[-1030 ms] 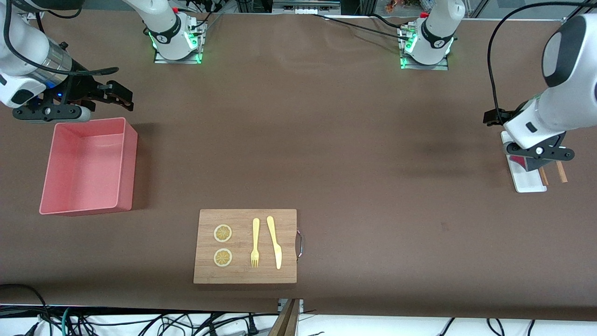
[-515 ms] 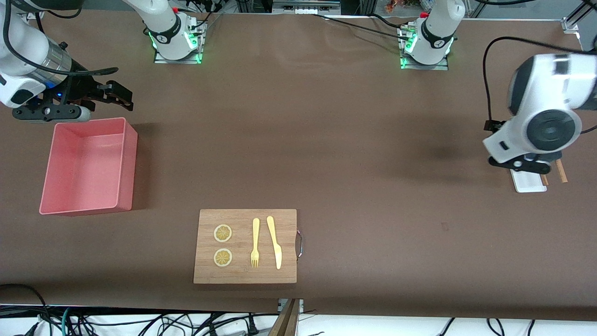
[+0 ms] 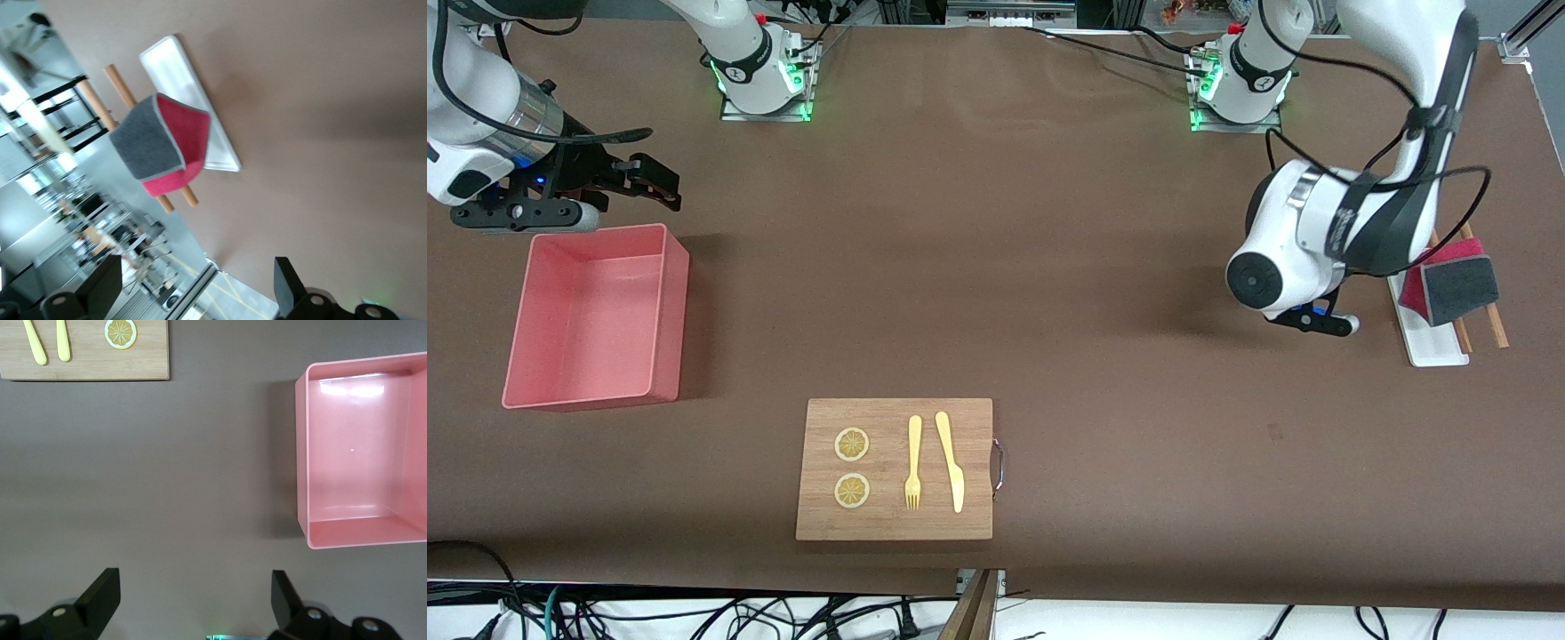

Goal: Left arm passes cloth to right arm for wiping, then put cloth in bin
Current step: 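Lower the left gripper onto the grey-pink cloth on the white tray, then close the left gripper on the cloth and lift it off the tray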

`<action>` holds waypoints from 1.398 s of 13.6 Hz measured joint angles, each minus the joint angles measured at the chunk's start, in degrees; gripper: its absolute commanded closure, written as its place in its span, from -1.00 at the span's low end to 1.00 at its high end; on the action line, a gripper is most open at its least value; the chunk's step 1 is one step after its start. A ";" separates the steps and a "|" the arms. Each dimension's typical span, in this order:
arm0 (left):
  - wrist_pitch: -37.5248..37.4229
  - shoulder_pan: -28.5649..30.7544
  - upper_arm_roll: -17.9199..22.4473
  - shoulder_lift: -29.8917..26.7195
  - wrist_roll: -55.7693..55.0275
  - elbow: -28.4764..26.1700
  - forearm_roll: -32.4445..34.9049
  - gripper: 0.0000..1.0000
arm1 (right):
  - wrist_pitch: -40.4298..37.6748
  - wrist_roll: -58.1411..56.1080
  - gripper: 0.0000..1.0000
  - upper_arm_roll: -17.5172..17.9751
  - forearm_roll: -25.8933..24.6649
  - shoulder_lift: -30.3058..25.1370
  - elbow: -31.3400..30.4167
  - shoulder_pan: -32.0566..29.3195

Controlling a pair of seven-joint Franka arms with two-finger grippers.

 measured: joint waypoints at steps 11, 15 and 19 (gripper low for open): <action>6.19 8.28 0.50 16.13 -23.67 -5.02 25.49 -0.70 | -0.18 0.00 -1.00 0.05 0.00 0.00 0.07 0.02; 6.69 10.84 0.51 16.22 -27.48 -8.87 31.78 -0.53 | -0.18 0.00 -1.00 0.09 0.01 0.00 0.07 0.03; 6.80 11.32 0.51 16.22 -29.04 -9.47 34.81 -0.53 | -0.19 0.00 -1.00 0.11 0.01 0.00 0.07 0.03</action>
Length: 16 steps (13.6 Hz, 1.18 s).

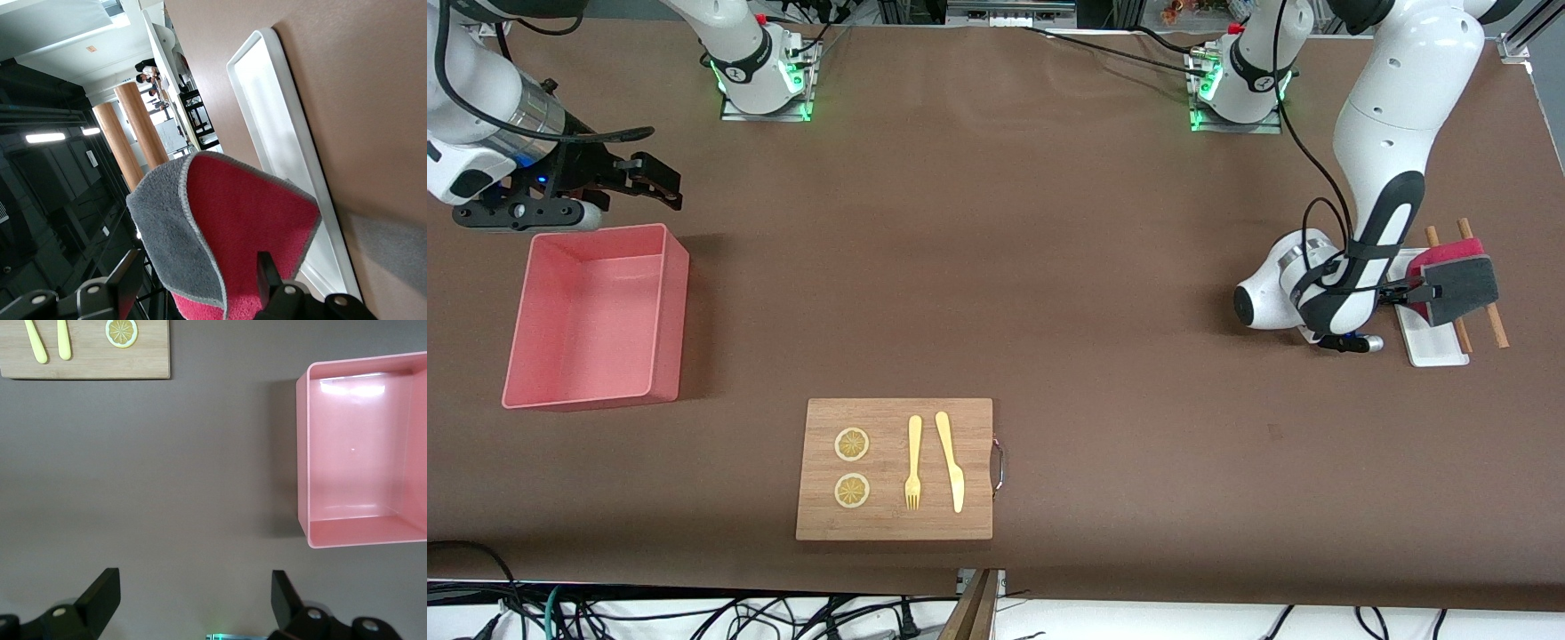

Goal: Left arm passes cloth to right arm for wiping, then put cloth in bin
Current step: 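Close the left gripper on the cloth and lift it off the tray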

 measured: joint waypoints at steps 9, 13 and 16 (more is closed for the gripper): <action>0.37 2.66 0.02 0.43 -3.21 -0.39 6.09 1.00 | 0.00 0.00 -1.00 0.00 0.00 0.00 0.00 0.00; 0.40 2.66 -0.11 0.42 -3.26 -0.21 6.12 1.00 | 0.00 0.00 -1.00 0.00 0.00 0.00 0.00 0.00; 0.46 2.59 -0.26 0.23 -2.46 0.88 5.83 1.00 | 0.00 0.00 -1.00 0.00 0.00 0.00 0.01 0.00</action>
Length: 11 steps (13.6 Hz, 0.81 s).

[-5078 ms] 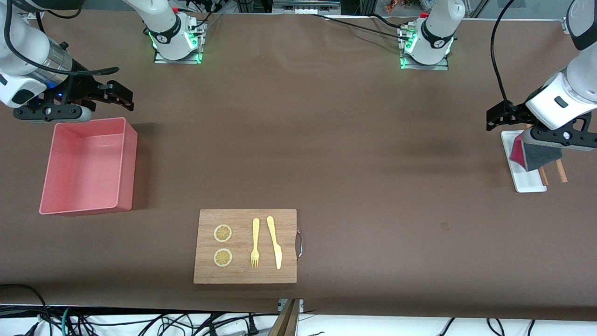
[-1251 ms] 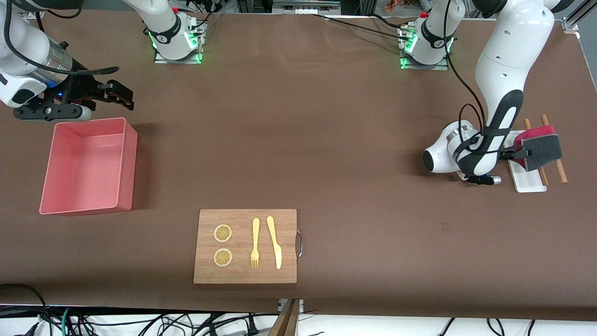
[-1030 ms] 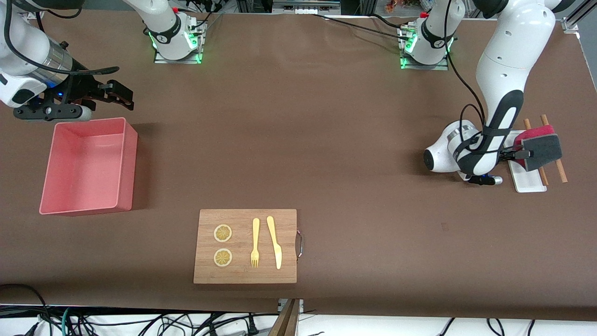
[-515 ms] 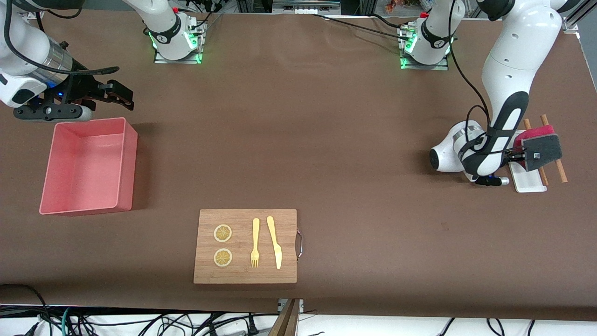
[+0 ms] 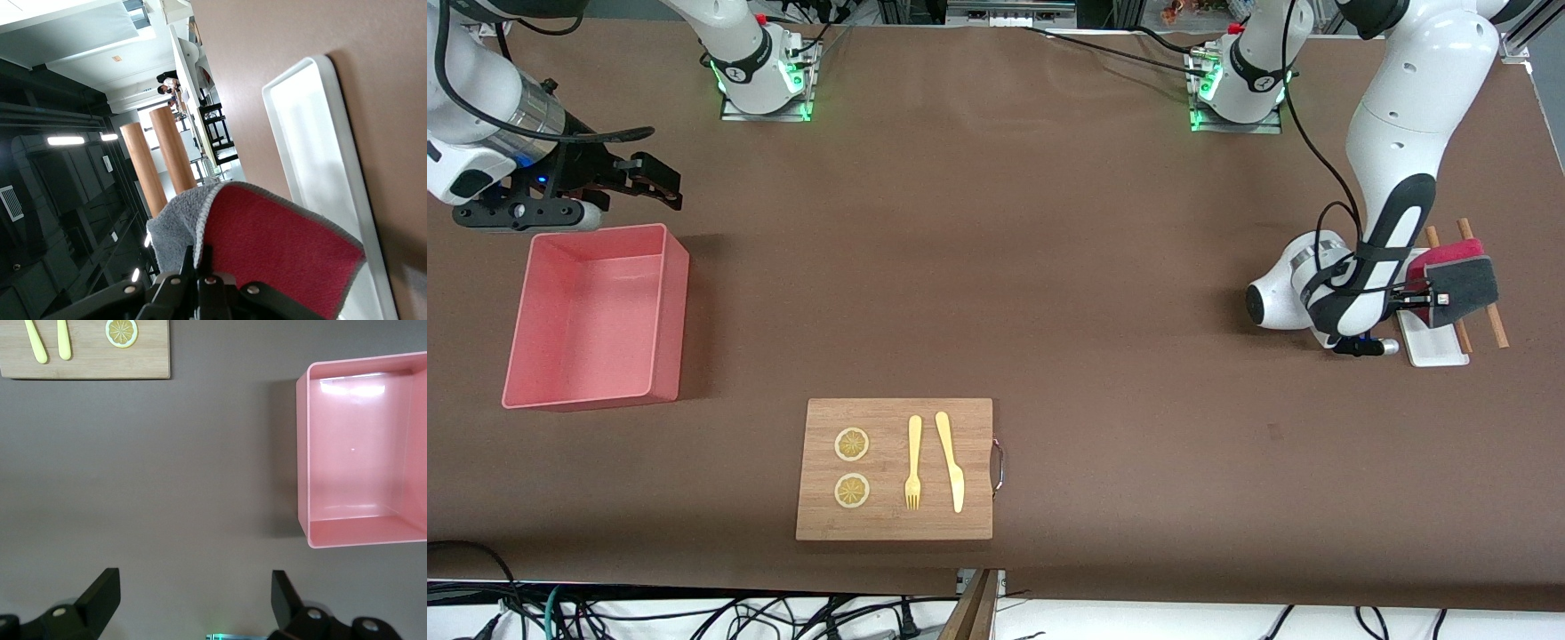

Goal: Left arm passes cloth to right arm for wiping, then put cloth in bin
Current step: 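Close the left gripper on the cloth and lift it off the tray, then carry the cloth with the left gripper while the right gripper approaches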

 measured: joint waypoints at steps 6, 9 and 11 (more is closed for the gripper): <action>-0.31 -1.08 -0.31 -4.50 22.31 13.51 -19.99 1.00 | 0.00 -0.03 -1.00 0.02 0.00 0.00 0.20 0.01; -5.91 -4.06 -0.54 -5.87 29.53 20.70 -29.34 1.00 | 0.00 -0.03 -1.00 0.11 0.01 0.00 1.14 0.06; -10.28 -5.93 -0.57 -5.97 34.25 27.45 -36.99 1.00 | 0.00 -0.03 -1.00 0.23 0.03 0.01 1.43 0.17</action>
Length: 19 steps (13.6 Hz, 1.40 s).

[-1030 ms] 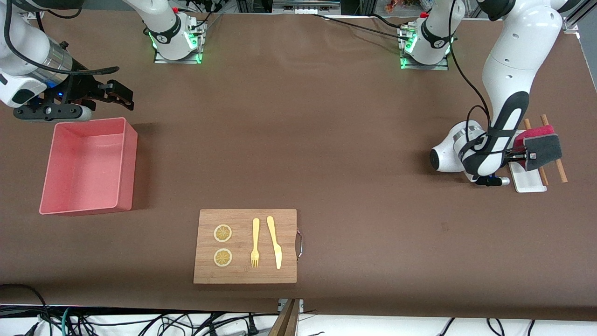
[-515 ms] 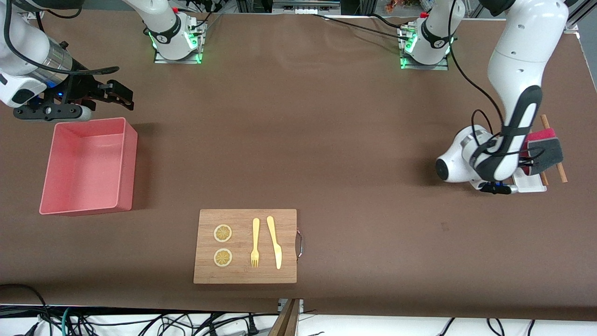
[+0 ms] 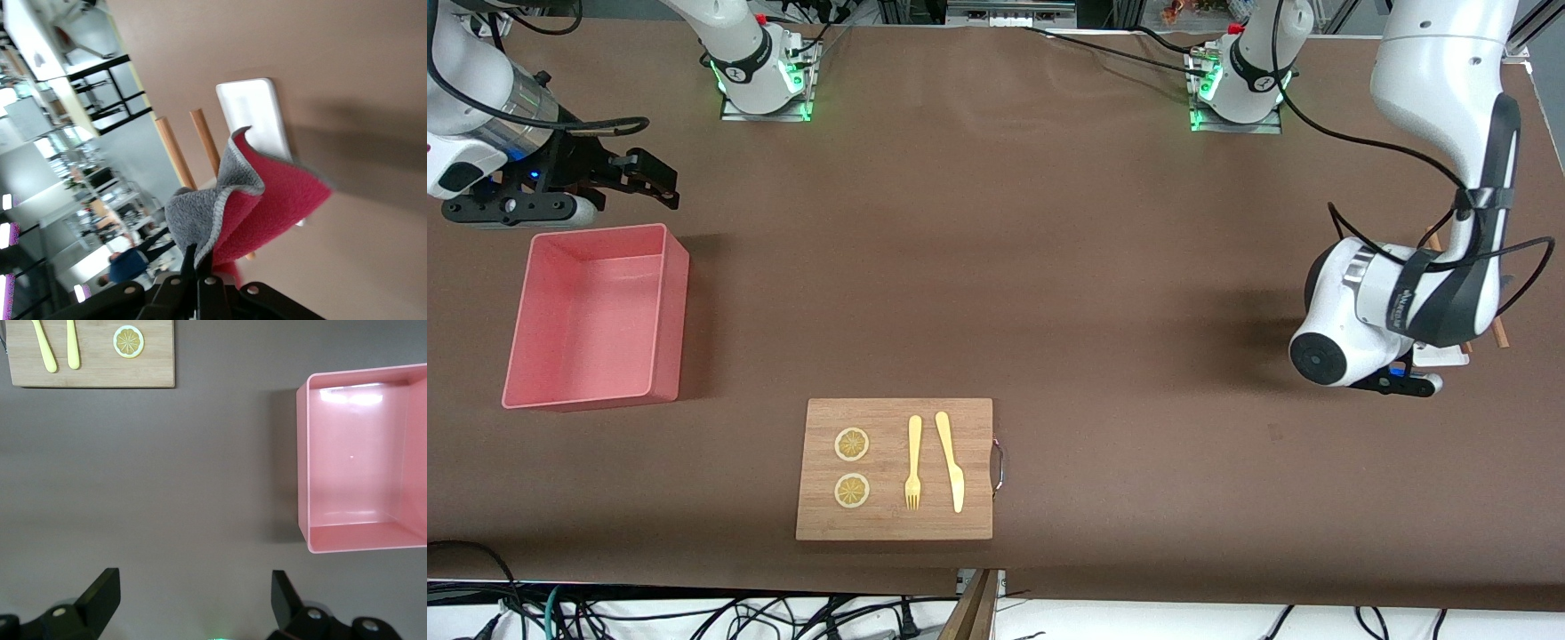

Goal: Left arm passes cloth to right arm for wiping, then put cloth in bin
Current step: 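Carry the cloth with the left gripper while the right gripper approaches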

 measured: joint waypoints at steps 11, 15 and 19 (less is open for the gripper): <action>-6.06 -0.76 0.26 -0.30 -12.26 22.33 -56.61 1.00 | -3.37 -6.91 -1.00 0.20 0.26 5.59 0.23 1.28; 1.96 -4.92 -0.04 -0.07 -28.48 23.08 -68.94 1.00 | -5.68 -24.63 -1.00 -2.07 10.51 4.57 2.23 1.29; 11.07 -10.68 -0.21 0.11 -41.74 23.28 -75.01 1.00 | -5.91 -46.46 -1.00 -6.02 21.69 4.61 2.37 0.99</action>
